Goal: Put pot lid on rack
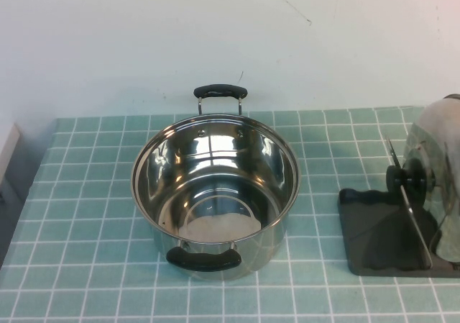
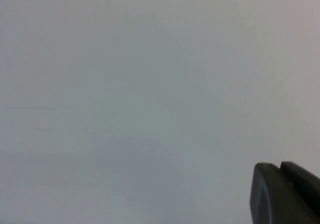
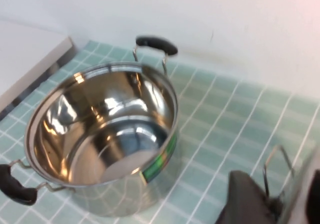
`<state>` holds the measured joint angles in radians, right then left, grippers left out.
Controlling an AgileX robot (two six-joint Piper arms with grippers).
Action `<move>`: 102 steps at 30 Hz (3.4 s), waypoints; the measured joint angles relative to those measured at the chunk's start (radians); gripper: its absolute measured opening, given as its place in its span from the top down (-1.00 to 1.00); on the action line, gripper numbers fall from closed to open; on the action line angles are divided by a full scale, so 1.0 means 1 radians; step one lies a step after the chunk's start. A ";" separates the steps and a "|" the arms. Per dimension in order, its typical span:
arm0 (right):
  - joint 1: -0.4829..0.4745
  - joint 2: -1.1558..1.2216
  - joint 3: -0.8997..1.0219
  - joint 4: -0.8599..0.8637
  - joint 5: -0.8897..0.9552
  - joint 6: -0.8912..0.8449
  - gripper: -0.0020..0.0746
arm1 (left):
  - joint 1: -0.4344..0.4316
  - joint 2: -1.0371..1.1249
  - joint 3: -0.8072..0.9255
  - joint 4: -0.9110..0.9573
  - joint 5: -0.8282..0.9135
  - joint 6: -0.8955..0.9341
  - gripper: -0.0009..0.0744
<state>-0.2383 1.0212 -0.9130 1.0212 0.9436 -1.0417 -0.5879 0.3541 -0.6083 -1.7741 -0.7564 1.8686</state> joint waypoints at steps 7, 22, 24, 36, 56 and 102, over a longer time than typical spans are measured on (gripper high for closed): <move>-0.002 -0.276 0.000 -0.002 -0.053 -0.085 0.80 | 0.000 -0.212 0.093 0.000 -0.073 -0.024 0.98; -0.002 -0.716 0.187 0.066 -0.157 -0.180 0.95 | -0.002 -0.248 0.329 0.000 0.044 -0.105 0.98; -0.002 -0.743 0.228 0.088 -0.157 -0.194 0.95 | -0.002 -0.248 0.339 0.000 0.045 -0.105 0.98; -0.002 -0.756 0.466 0.198 -0.208 -0.203 0.95 | -0.002 -0.248 0.349 0.000 0.046 -0.106 0.98; -0.002 -0.763 0.617 0.143 -0.632 -0.431 0.95 | -0.002 -0.248 0.349 0.000 0.046 -0.108 0.98; 0.216 -1.035 0.938 -1.068 -0.601 0.814 0.95 | -0.002 -0.250 0.349 0.000 0.046 -0.116 0.98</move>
<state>-0.0225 -0.0133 0.0248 -0.0467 0.3431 -0.2275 -0.5900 0.1041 -0.2594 -1.7741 -0.7099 1.7525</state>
